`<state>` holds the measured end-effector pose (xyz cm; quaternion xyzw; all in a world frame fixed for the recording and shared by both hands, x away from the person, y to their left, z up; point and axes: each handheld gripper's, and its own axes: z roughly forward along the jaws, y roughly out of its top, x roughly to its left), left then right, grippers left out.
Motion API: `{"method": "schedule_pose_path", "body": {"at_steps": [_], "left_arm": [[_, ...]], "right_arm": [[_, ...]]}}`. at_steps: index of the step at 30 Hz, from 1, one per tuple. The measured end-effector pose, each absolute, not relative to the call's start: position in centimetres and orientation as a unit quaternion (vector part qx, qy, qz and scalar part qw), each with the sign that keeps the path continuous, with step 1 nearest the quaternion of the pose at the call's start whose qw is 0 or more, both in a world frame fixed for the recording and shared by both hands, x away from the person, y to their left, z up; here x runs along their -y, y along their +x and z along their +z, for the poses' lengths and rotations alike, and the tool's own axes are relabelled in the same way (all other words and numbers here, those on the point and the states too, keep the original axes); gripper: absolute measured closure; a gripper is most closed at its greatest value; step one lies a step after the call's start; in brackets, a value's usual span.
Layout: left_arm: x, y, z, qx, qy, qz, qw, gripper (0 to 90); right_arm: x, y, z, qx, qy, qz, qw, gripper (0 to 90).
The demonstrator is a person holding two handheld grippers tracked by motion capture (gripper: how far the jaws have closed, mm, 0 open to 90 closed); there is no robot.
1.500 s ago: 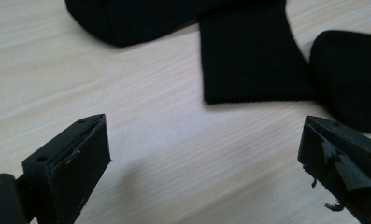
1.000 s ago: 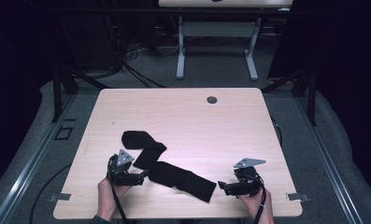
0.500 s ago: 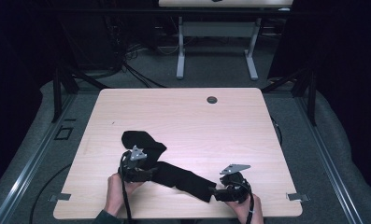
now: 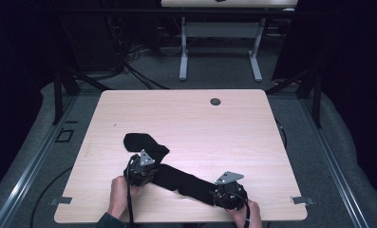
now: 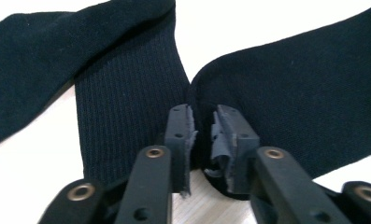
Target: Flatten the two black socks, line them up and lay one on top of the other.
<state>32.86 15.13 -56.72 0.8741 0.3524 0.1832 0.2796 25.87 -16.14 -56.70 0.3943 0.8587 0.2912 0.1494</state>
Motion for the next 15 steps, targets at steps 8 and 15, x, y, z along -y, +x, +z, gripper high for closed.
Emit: {"method": "schedule_pose_path", "body": {"at_steps": [8,15], "left_arm": [[-14.8,32.5,-56.5,-0.339,0.879,0.2,0.269,85.4],[-15.9,31.8,-55.5,-0.347,0.87,0.184,0.298,85.6]], "right_arm": [[16.2,25.4,-57.0,-0.854,0.391,0.314,0.137,79.8],[17.4,25.5,-56.7,-0.845,0.402,0.334,0.119,82.0]]}}
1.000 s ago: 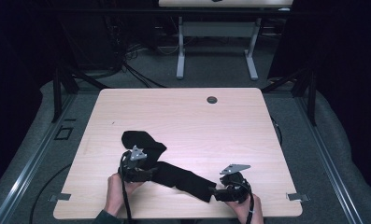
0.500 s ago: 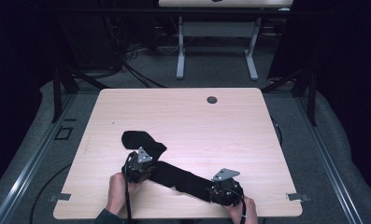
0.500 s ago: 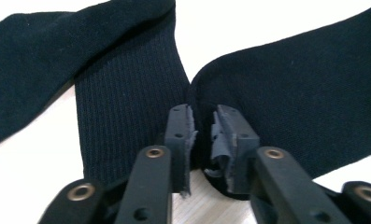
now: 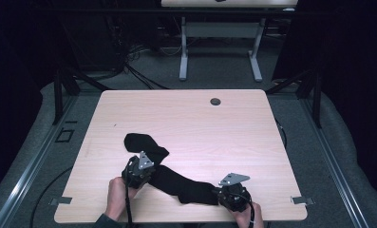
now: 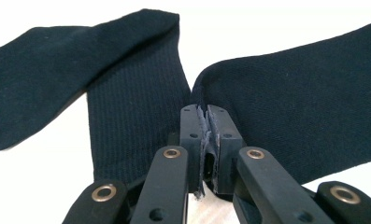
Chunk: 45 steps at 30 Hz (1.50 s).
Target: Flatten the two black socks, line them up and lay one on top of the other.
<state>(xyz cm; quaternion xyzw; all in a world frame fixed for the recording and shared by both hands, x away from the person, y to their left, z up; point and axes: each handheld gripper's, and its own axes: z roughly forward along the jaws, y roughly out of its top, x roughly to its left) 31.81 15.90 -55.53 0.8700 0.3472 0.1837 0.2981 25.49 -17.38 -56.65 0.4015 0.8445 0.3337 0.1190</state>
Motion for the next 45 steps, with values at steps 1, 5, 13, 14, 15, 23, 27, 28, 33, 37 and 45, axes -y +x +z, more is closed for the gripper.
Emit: {"method": "schedule_pose_path", "body": {"at_steps": [1,5,13,14,15,23,27,28,33,37,45], "left_arm": [[-16.1,31.7,-55.4,-0.349,0.868,0.181,0.303,85.6],[-16.3,30.9,-55.1,-0.356,0.863,0.172,0.315,85.6],[-16.3,30.2,-55.4,-0.365,0.862,0.182,0.302,71.3],[-16.4,30.3,-55.6,-0.368,0.862,0.177,0.302,63.9],[-16.5,30.3,-55.7,-0.369,0.862,0.176,0.299,56.5],[-16.2,29.1,-54.9,-0.356,0.863,0.175,0.312,40.2],[-15.4,28.9,-55.5,-0.345,0.872,0.169,0.302,43.1],[-15.3,28.8,-55.7,-0.342,0.874,0.168,0.302,46.4],[-14.3,28.9,-56.6,-0.329,0.886,0.168,0.281,62.4],[-14.0,29.1,-56.8,-0.329,0.884,0.177,0.28,78.4],[-14.2,28.4,-56.5,-0.328,0.881,0.171,0.294,85.4]], "right_arm": [[17.8,25.5,-56.4,-0.841,0.404,0.34,0.118,82.0],[18.8,25.6,-55.2,-0.836,0.406,0.35,0.116,81.9],[19.0,26.3,-54.1,-0.845,0.397,0.338,0.118,81.2],[18.9,26.5,-54.2,-0.847,0.396,0.334,0.119,81.1],[18.9,26.6,-54.3,-0.85,0.395,0.328,0.118,81.0],[19.0,27.1,-55.2,-0.856,0.396,0.31,0.121,80.3],[19.2,27.5,-55.5,-0.859,0.393,0.304,0.12,80.2],[19.2,27.5,-55.5,-0.863,0.388,0.301,0.119,80.2],[19.1,27.8,-56.0,-0.871,0.378,0.29,0.118,80.1],[19.2,27.8,-56.1,-0.871,0.377,0.296,0.109,80.1],[19.6,27.5,-55.9,-0.866,0.381,0.305,0.112,80.2]]}}
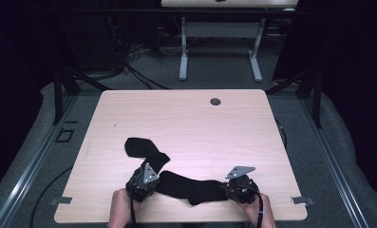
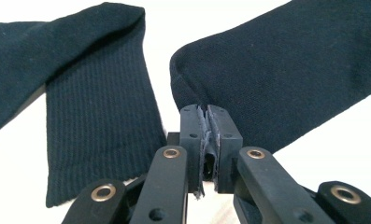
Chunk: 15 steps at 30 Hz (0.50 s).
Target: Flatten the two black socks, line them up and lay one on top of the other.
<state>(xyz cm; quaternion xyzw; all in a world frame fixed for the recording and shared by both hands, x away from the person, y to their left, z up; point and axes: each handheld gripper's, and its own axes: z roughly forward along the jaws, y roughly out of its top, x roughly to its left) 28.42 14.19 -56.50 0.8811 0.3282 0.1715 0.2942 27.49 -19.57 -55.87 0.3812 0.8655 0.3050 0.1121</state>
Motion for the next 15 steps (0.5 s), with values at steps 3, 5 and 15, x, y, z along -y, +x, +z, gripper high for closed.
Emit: {"method": "schedule_pose_path", "body": {"at_steps": [3,5,15], "left_arm": [[-14.5,28.1,-56.4,-0.34,0.875,0.157,0.306,85.5],[-14.8,27.7,-56.4,-0.345,0.871,0.144,0.318,85.5],[-14.8,25.5,-56.9,-0.364,0.861,0.114,0.338,85.5]], "right_arm": [[20.0,27.6,-55.4,-0.864,0.383,0.307,0.113,80.3],[20.1,27.8,-55.2,-0.865,0.382,0.304,0.114,80.3],[20.5,29.5,-54.9,-0.891,0.347,0.277,0.096,79.9]]}}
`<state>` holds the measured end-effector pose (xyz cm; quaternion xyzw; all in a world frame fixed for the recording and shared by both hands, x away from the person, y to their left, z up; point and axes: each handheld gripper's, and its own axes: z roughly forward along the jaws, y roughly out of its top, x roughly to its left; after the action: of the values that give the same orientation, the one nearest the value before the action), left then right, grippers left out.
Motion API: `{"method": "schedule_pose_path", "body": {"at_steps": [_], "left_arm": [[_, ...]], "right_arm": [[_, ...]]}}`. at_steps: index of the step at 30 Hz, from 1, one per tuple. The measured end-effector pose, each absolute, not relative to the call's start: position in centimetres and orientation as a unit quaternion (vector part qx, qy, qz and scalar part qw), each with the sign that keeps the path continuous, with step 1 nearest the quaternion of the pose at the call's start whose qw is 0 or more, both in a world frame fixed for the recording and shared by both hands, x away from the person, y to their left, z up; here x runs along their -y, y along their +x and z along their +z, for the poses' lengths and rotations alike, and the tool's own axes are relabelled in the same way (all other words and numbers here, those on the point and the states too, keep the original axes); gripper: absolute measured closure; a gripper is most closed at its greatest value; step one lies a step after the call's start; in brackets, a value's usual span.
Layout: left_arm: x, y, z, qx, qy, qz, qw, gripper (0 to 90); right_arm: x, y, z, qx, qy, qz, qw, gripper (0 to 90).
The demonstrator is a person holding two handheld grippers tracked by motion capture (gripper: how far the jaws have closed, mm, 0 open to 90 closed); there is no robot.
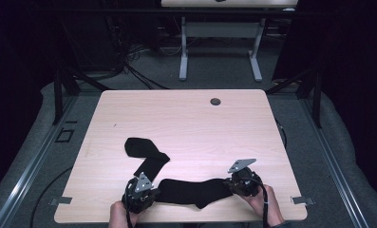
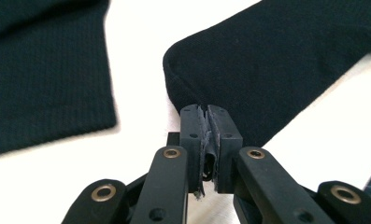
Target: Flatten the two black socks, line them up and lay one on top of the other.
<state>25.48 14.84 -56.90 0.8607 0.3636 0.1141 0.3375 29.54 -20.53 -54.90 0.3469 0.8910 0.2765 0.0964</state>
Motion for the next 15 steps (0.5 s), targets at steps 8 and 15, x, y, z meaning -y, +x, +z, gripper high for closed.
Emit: {"method": "schedule_pose_path", "body": {"at_steps": [8,15], "left_arm": [[-14.7,25.0,-56.9,-0.358,0.866,0.123,0.326,76.0],[-15.5,24.8,-54.5,-0.358,0.847,0.146,0.364,47.1]], "right_arm": [[20.8,30.0,-55.9,-0.883,0.366,0.27,0.113,64.0],[22.3,28.3,-53.6,-0.846,0.404,0.317,0.144,57.6]]}}
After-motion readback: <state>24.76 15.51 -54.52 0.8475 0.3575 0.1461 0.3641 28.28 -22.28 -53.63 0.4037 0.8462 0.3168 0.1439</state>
